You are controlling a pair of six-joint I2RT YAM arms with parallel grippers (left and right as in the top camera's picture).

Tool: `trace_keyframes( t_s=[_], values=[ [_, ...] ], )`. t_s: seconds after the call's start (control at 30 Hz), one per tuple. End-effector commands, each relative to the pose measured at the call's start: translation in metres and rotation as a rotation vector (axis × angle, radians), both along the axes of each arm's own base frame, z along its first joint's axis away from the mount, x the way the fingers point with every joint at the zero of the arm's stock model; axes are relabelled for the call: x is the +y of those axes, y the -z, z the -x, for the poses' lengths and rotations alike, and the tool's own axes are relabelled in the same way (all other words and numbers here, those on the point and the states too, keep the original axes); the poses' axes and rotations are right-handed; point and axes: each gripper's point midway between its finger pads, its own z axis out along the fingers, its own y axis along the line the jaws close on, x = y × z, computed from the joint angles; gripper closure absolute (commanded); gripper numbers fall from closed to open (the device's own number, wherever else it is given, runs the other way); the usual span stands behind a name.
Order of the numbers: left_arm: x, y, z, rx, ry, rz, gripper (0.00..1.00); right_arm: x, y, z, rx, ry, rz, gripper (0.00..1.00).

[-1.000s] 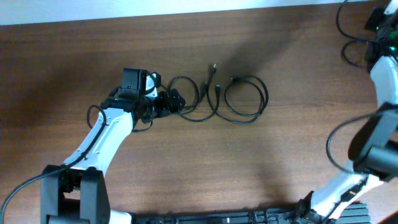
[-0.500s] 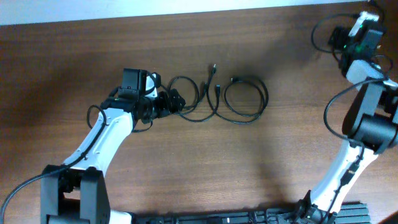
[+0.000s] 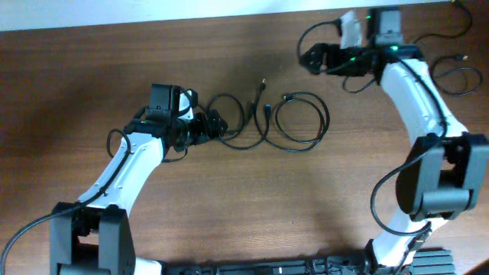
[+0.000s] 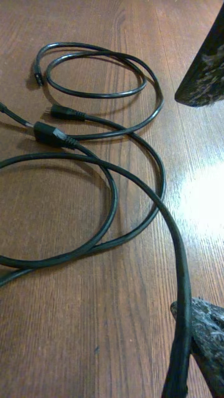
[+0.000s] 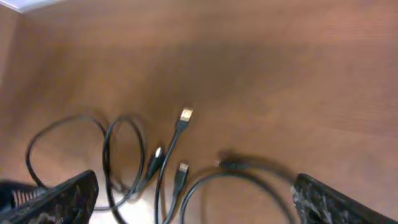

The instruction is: Untangle cables

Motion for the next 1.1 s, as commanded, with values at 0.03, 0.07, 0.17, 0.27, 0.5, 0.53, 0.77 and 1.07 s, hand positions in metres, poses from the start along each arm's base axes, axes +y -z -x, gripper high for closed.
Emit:
trace_keyframes(
  t_s=[0.03, 0.07, 0.17, 0.27, 0.5, 0.53, 0.77, 1.07],
  values=[
    [0.0, -0.001, 0.0, -0.009, 0.008, -0.008, 0.01, 0.067, 0.032, 0.043, 0.136, -0.133, 0.096, 0.01],
    [0.0, -0.001, 0.0, -0.009, 0.008, -0.008, 0.01, 0.078, 0.038, 0.052, 0.161, -0.16, 0.114, 0.01],
    [0.0, -0.001, 0.0, -0.009, 0.008, -0.008, 0.01, 0.095, 0.05, 0.066, 0.197, -0.2, 0.149, 0.01],
    [0.0, -0.007, -0.008, -0.043, 0.004, 0.006, 0.01, 0.106, 0.064, 0.075, 0.236, -0.231, 0.162, 0.01],
    [0.11, -0.119, -0.009, -0.113, -0.298, -0.075, 0.01, 0.16, 0.085, 0.1, 0.098, -0.46, 0.195, 0.02],
    [0.129, -0.128, -0.006, -0.144, -0.356, -0.12, 0.01, 0.184, 0.086, 0.111, 0.026, -0.562, 0.21, 0.02],
    [0.171, -0.143, 0.021, -0.135, -0.488, -0.171, 0.01, 0.325, 0.121, 0.167, -0.392, -0.932, 0.358, 0.1],
    [0.171, -0.143, 0.021, -0.135, -0.488, -0.171, 0.01, 0.322, 0.142, 0.134, -0.459, -0.818, 0.463, 0.96]
  ],
)
